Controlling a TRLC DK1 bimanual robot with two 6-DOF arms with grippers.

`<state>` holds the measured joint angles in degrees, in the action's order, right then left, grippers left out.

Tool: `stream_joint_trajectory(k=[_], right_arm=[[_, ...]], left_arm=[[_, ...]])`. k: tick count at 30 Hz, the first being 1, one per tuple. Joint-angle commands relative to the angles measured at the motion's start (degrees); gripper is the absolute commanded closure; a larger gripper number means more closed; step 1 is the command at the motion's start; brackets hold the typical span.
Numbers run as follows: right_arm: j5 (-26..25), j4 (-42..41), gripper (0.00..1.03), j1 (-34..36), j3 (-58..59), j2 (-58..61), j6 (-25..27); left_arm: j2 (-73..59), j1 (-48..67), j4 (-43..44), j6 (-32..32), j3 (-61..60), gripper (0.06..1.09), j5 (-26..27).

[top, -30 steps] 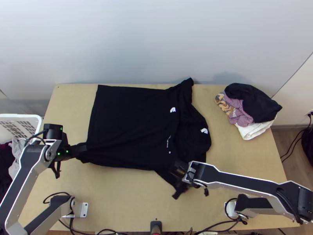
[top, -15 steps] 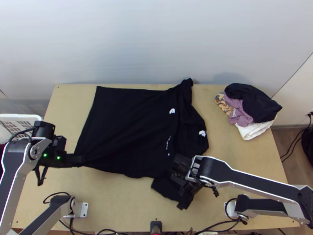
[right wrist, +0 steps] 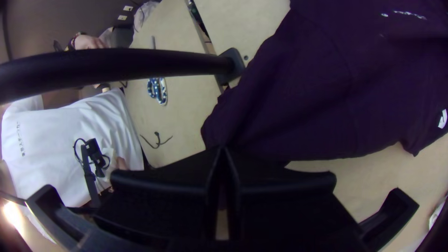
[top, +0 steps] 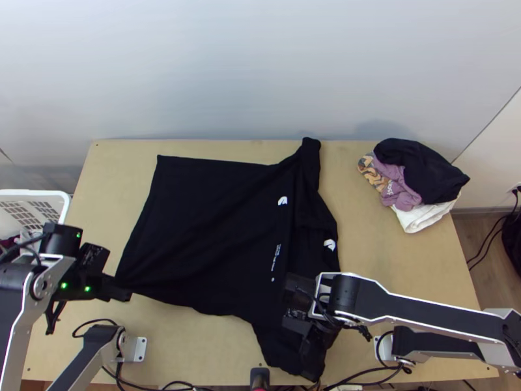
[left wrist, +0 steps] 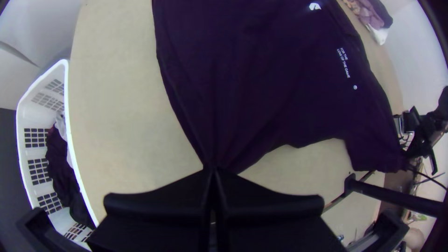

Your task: Fold the t-shirt

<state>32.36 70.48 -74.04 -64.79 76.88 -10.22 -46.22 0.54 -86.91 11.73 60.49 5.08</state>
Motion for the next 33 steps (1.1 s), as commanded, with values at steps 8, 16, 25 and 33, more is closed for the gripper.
stream_joint_trajectory(k=[8,16,25,33], right_arm=[[2.0,3.6,0.14,5.6,-2.6,-2.6,-1.1],[2.2,2.6,0.03,19.3,-8.0,-3.8,-0.4],[1.7,-5.5,0.03,40.0,-20.5,5.4,-2.6],[-12.8,-18.3,0.03,47.2,-25.1,12.8,-6.7]], left_arm=[[0.9,-2.1,11.0,-6.4,0.1,0.68,1.8],[-13.9,-2.9,10.7,-14.5,8.2,0.10,5.6],[-31.0,-6.4,35.9,-27.1,14.0,0.10,6.2],[-49.2,-5.9,47.3,-30.6,22.0,0.10,3.0]])
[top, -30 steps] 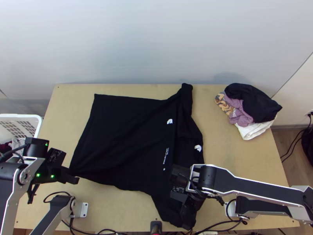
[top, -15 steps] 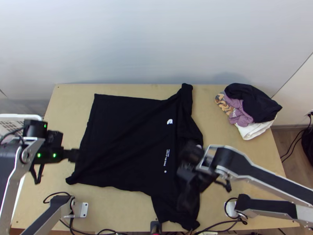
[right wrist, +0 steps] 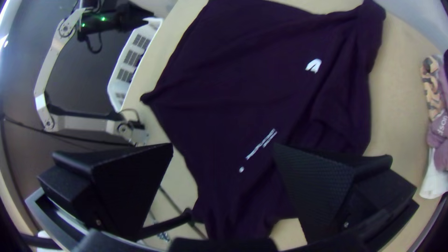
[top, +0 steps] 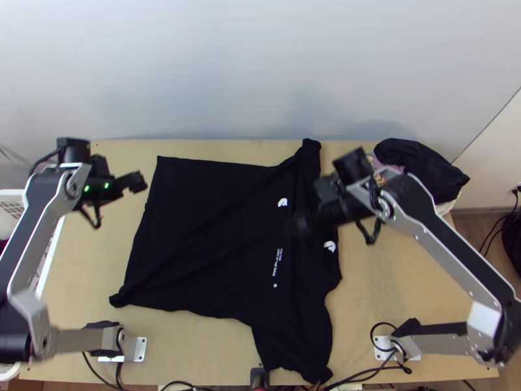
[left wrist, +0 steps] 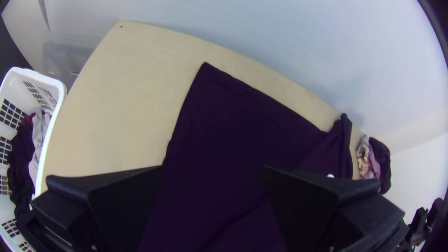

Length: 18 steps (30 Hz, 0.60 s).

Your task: Fold the t-shirt

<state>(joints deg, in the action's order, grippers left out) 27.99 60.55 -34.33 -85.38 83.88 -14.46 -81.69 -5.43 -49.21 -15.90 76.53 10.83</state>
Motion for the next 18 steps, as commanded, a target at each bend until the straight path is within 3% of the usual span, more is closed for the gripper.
stream_joint_trajectory(k=[1,4,8,18], right_arm=[[-10.2,-9.9,0.03,8.3,-4.8,6.8,-2.8],[-17.7,-12.4,0.03,9.5,-6.3,10.1,-4.1],[-22.3,-15.8,0.03,12.0,-8.4,12.4,-6.3],[-31.6,-19.1,0.03,17.6,-15.3,21.1,-5.8]], left_arm=[[-15.3,0.3,11.2,-2.9,6.9,0.10,-3.6],[-20.7,0.9,14.8,-2.8,10.2,0.10,-5.7],[-29.6,1.7,16.7,-2.9,16.5,0.10,-8.2],[-43.3,3.7,16.7,-2.5,29.4,0.11,-10.4]])
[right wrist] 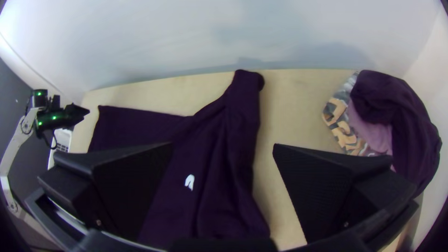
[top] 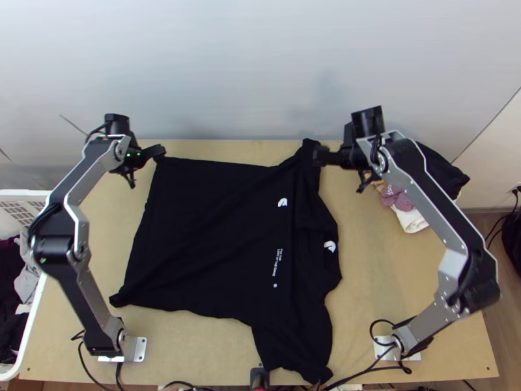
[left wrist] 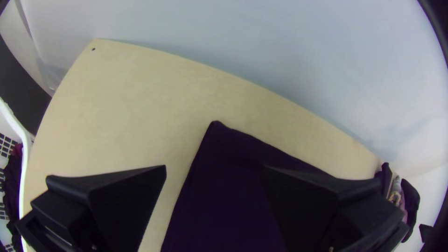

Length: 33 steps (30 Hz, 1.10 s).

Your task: Fold the t-shirt

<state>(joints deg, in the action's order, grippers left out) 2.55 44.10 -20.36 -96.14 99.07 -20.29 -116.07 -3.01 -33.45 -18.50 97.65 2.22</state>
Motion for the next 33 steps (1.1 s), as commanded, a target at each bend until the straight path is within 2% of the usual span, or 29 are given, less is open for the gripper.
stream_joint_trajectory(k=[1,8,10,15,16,19,21,22,25,26,33], right_arm=[[-6.2,-2.6,0.03,3.7,-5.6,7.0,0.0],[-6.9,-3.2,0.03,4.0,-11.4,13.5,0.0],[-8.0,-4.1,0.03,4.3,-12.4,15.2,0.0],[-8.6,-4.2,0.03,4.5,-15.5,19.1,0.2],[-8.6,-4.2,0.03,4.6,-16.0,20.0,0.1],[-8.5,-4.1,0.03,4.7,-17.5,22.2,0.0],[-7.3,-3.4,0.04,4.3,-18.6,23.5,0.1],[-5.6,-2.7,0.04,4.2,-19.3,24.2,0.0],[-1.6,-0.9,0.04,3.5,-21.6,26.5,0.0],[-0.7,-0.9,0.04,3.3,-22.7,27.5,0.0],[1.2,2.6,0.04,1.7,-35.8,37.5,0.0]], left_arm=[[-9.9,1.3,0.8,0.1,9.5,0.11,-1.8],[-16.7,1.7,-2.7,0.1,18.6,0.11,-3.3],[-18.2,2.0,-5.4,-0.1,20.8,0.19,-3.3],[-19.8,2.4,-6.5,0.0,21.5,0.20,-3.3],[-20.0,2.5,-7.1,0.0,21.6,0.23,-3.3],[-20.2,3.3,-9.5,0.0,21.6,0.45,-3.3],[-20.1,3.9,-10.8,0.3,21.5,0.53,-3.3],[-20.0,4.0,-11.1,0.3,21.5,0.61,-3.3],[-19.1,4.3,-10.1,0.4,21.5,1.00,-4.8],[-18.8,4.4,-9.8,1.1,21.5,1.04,-5.2],[-14.9,4.7,-10.2,1.3,21.6,1.04,-5.2]])
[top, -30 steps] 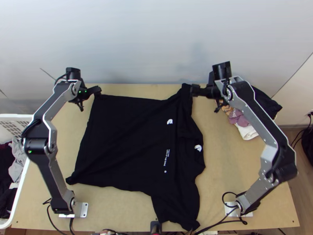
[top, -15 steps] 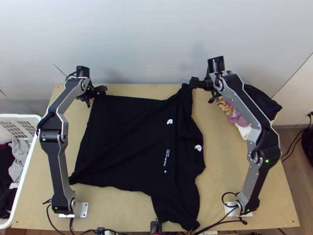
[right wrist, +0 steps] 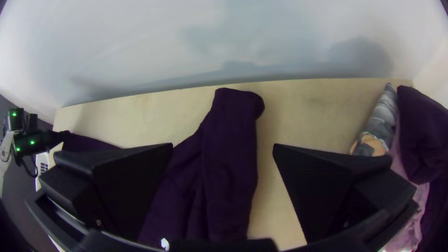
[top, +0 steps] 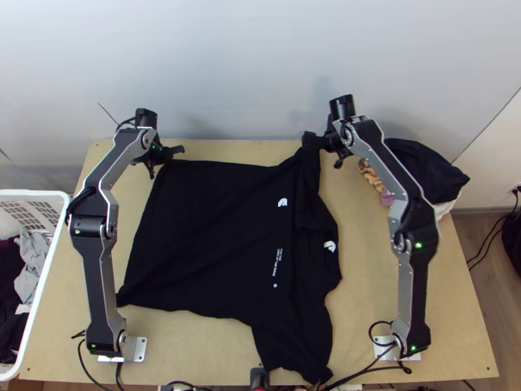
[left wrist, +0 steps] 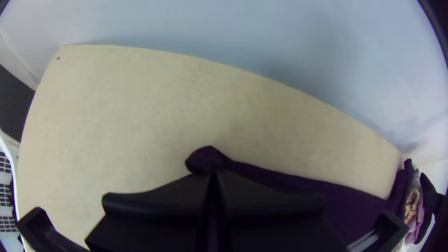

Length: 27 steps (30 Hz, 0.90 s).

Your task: Fold the t-shirt

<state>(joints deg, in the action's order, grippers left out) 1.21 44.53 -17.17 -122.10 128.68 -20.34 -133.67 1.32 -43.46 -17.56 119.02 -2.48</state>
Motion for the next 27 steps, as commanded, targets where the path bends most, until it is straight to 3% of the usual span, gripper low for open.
stream_joint_trajectory(k=[1,4,10,15,18,20,21,22,27], right_arm=[[2.7,2.0,0.07,-2.0,-10.9,9.0,0.1],[2.2,-0.7,0.07,-3.2,-11.1,11.6,0.1],[-4.2,-2.5,0.08,-4.3,-11.1,15.5,0.1],[-8.9,-5.4,0.23,-4.4,-11.1,16.2,0.9],[-12.0,-7.1,0.49,-4.4,-11.1,16.2,3.0],[-14.1,-8.5,0.75,-4.4,-11.1,16.4,5.1],[-14.4,-9.3,0.93,-4.3,-11.1,16.4,6.5],[-14.4,-10.0,0.98,-4.2,-11.0,16.4,7.2],[-16.4,-9.9,0.99,-4.3,-10.4,16.1,7.6]], left_arm=[[3.1,0.3,-0.2,0.3,0.2,1.04,-0.6],[4.0,0.3,-0.3,0.4,0.2,1.04,-0.6],[4.6,0.2,-1.0,0.3,0.2,1.04,-0.6],[4.6,-0.1,-1.2,0.3,0.2,1.04,-0.6],[4.6,0.0,-1.2,0.2,0.2,1.04,-0.6],[4.6,0.1,-1.2,0.2,0.2,1.04,-0.6],[4.6,0.1,-1.2,0.1,0.2,1.04,-0.6],[4.6,0.2,-1.2,0.1,0.2,1.05,-0.6],[4.7,0.3,-1.4,0.0,0.2,1.04,-0.6]])
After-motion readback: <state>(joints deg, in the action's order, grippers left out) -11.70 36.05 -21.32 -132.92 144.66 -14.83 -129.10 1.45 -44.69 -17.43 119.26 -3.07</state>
